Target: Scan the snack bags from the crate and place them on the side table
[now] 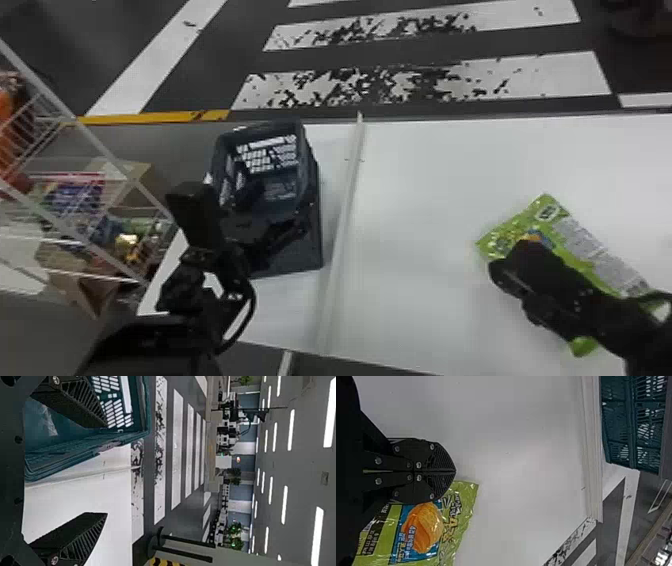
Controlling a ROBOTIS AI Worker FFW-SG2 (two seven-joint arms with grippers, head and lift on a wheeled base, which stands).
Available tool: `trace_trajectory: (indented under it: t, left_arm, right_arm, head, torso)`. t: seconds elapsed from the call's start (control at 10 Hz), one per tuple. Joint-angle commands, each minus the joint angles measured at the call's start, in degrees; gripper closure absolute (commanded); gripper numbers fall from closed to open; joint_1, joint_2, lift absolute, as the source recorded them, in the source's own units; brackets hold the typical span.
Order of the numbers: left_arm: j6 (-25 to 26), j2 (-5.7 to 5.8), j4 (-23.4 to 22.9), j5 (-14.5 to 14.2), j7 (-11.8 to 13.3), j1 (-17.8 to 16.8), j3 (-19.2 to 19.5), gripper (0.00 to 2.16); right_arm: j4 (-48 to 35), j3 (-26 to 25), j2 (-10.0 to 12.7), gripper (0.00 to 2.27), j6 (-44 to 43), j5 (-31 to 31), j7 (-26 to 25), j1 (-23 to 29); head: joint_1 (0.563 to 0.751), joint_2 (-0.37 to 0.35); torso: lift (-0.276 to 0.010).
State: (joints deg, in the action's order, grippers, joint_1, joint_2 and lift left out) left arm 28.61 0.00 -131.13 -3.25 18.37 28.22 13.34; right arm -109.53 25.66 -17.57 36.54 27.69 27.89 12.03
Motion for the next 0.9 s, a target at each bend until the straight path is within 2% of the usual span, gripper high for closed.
trace_trajectory:
  t: [0.0,0.8]
  left_arm:
    - [0.00,-0.15,-0.01,0.00,0.00,-0.01,-0.07,0.08]
    - [0.18,-0.09,-0.88,-0.09,0.18,0.35,-1.30,0.08]
  right_arm:
    - [1.07,-0.96,0.08,2.21,0.16,0.08,-0.21,-0.60]
    - [1.34,-5.53,1.58,2.21,2.79,1.05,-2.49,-0.86]
  head:
    - [0.695,0.251]
    - [0.695,0.166]
  torso:
    - [-0.094]
    - [-0.094]
